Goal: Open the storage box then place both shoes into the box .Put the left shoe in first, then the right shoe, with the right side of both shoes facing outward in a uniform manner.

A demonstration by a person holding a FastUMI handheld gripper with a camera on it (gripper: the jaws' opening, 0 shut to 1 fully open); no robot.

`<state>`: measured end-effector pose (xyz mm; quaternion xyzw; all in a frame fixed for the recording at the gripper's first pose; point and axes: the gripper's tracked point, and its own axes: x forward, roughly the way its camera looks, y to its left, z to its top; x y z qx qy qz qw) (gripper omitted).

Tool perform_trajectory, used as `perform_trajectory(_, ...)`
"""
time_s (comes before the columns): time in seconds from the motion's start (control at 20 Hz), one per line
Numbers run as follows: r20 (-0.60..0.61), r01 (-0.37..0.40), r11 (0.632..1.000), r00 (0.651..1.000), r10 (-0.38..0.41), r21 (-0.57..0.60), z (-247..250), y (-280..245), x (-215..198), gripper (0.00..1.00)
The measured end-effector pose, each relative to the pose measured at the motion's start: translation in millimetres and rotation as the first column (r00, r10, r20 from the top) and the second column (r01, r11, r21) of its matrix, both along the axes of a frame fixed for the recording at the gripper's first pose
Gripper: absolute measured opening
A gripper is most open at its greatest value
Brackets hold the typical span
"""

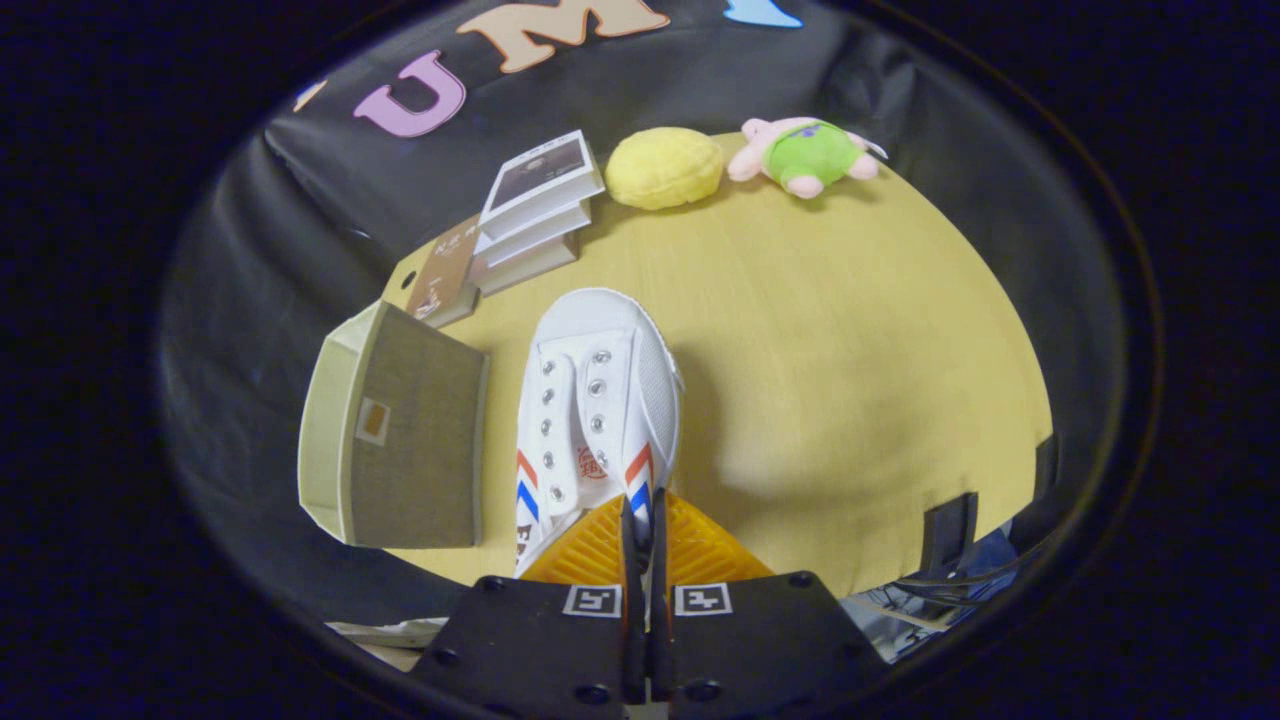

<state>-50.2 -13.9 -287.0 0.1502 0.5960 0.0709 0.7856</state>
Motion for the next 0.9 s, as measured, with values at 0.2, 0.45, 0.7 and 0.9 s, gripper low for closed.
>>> perform_trajectory(0.2,0.018,0.018,0.998,1.0,-0.02,0.062,34.5,34.6,10.2,0.05)
perform_trajectory(0.45,0.058,0.019,0.994,0.998,-0.026,0.112,68.6,79.6,24.9,0.05)
perform_trajectory(0.7,0.071,-0.014,0.987,0.997,0.003,0.159,92.8,129.0,27.2,0.05)
perform_trajectory(0.9,0.079,-0.041,0.979,0.997,0.026,0.202,104.9,169.9,28.1,0.05)
